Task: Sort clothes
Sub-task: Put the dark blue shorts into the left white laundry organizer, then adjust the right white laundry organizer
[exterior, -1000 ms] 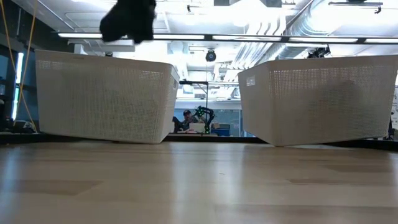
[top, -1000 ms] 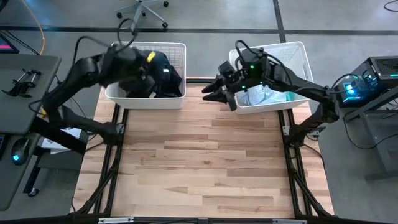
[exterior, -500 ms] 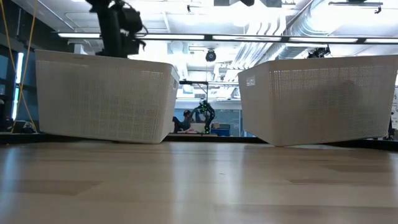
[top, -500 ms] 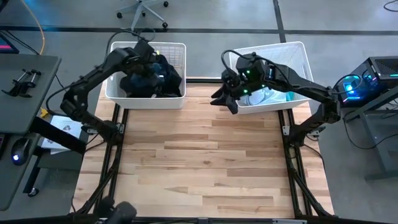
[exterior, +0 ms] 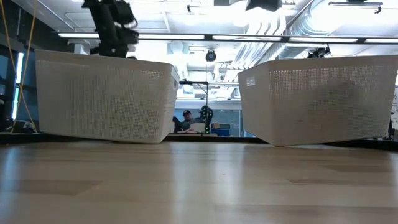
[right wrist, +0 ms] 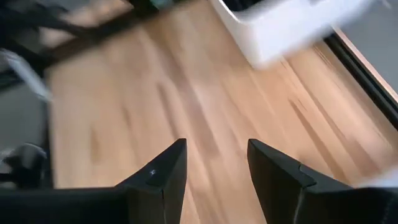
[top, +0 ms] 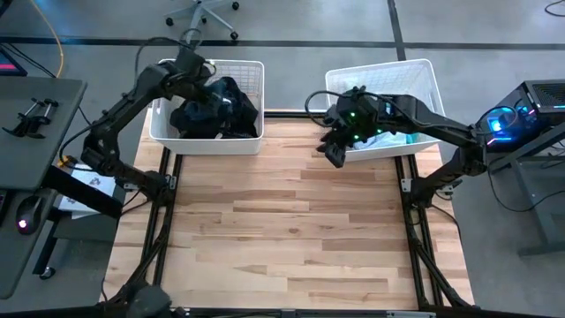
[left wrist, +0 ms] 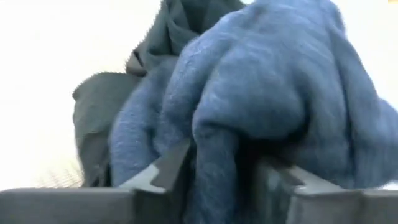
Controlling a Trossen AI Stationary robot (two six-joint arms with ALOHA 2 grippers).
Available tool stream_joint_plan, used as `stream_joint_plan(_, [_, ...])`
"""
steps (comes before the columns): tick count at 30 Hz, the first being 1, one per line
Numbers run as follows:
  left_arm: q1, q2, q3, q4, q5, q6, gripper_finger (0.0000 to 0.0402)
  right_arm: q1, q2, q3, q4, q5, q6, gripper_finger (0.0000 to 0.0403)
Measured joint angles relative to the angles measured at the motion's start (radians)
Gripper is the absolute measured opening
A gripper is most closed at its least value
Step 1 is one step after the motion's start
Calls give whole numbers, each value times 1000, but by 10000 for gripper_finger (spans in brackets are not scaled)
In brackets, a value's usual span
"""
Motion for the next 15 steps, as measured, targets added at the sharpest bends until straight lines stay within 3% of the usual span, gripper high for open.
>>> stream_joint_plan(4, [-1, -53, 52, -27, 21, -25, 173, -2, -5, 0, -207, 103, 7, 155])
stream_joint_plan(8, [-4, -125, 86, -32, 77, -93, 190, -3, 4, -2, -372, 168, -74, 156])
stream_joint_plan(15, [-75, -249, 92, -30, 137, -154, 189, -9, -8, -144, -378, 201, -327, 156])
